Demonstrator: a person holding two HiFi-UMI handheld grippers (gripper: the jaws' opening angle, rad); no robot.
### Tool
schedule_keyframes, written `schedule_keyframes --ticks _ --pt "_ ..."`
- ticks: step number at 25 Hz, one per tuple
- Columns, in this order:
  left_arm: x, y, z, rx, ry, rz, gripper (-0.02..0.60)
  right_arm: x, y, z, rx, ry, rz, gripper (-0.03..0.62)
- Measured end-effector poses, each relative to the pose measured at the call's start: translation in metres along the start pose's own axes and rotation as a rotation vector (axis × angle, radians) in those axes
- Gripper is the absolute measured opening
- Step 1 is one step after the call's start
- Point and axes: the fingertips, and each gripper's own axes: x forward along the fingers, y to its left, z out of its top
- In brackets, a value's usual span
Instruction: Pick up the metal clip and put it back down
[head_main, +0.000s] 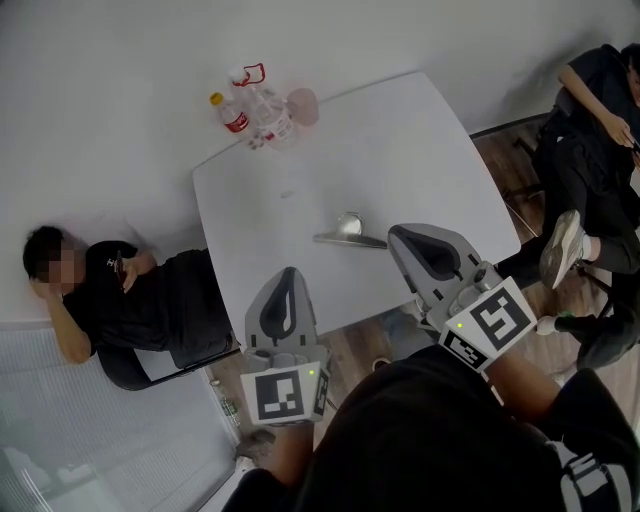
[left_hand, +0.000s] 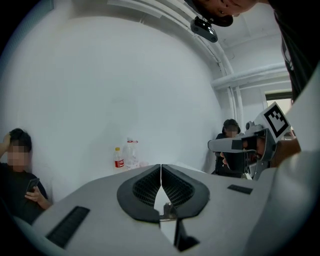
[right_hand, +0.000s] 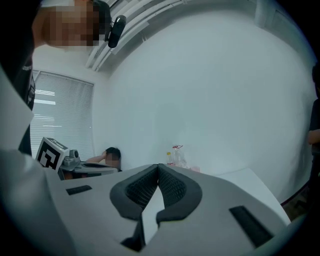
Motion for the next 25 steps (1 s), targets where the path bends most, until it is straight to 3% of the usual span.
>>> schedule_keyframes --ticks 12,25 --pt "0.065 0.009 0.014 0.019 0.041 0.027 0.023 0.037 -0.077 0.01 0.014 0.02 -0.019 0.017" --pt "0.107 0.009 0.016 0.039 0.098 0.067 0.023 0.06 -0.128 -0.004 0.028 0.116 0.044 0.017"
